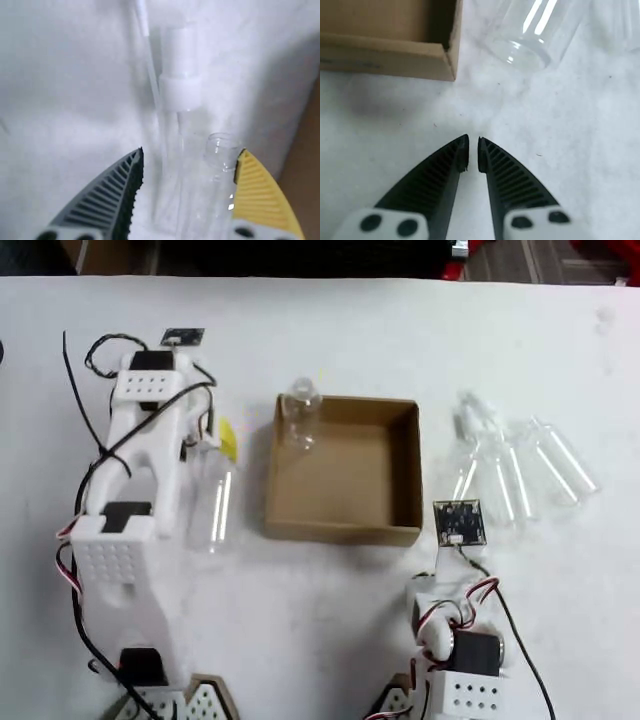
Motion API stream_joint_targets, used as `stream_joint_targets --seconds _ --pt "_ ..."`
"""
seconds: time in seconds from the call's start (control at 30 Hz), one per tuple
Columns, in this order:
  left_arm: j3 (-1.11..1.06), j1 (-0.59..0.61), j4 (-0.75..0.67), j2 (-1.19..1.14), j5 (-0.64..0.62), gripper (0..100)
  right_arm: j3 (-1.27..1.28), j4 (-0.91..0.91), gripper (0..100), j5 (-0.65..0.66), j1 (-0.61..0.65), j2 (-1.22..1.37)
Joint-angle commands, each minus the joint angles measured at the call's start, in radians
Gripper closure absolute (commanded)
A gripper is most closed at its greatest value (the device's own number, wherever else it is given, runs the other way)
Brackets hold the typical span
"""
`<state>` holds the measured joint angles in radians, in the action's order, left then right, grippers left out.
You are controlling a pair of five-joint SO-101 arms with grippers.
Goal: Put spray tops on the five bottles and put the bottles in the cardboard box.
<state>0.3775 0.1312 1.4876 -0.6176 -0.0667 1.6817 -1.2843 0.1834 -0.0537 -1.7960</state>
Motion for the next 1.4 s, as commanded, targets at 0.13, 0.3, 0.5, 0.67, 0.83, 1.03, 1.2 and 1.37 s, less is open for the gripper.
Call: stream_joint_targets --seconds 0.13,0.3,0.5,0.67,0.83,1.03,1.2,1.37 --pt "0.046 -0.102 -0.006 0.015 0.006 72 0.009 0.016 98.2 0.000 -0.013 -0.004" --pt "0.017 -0.107 -0.034 0.015 0.006 72 0.009 0.016 98.2 0.000 -0.013 -0.004" --pt "0.015 -0.102 -0.032 0.007 0.008 72 0.009 0.016 98.2 0.000 -0.013 -0.004" --pt "0.026 -0.116 -0.046 -0.059 0.006 72 0.009 0.016 98.2 0.000 -0.013 -0.004" --pt "0.026 -0.119 -0.041 -0.053 0.005 73 0.009 0.016 98.2 0.000 -0.013 -0.004" --pt "0.026 -0.119 -0.041 -0.021 0.005 73 0.009 0.016 98.2 0.000 -0.013 -0.004" --pt "0.021 -0.119 -0.041 -0.027 0.005 86 0.009 0.016 98.2 0.000 -0.013 -0.004" --pt "0.025 -0.120 -0.040 -0.022 0.005 94 0.009 0.016 98.2 0.000 -0.013 -0.004"
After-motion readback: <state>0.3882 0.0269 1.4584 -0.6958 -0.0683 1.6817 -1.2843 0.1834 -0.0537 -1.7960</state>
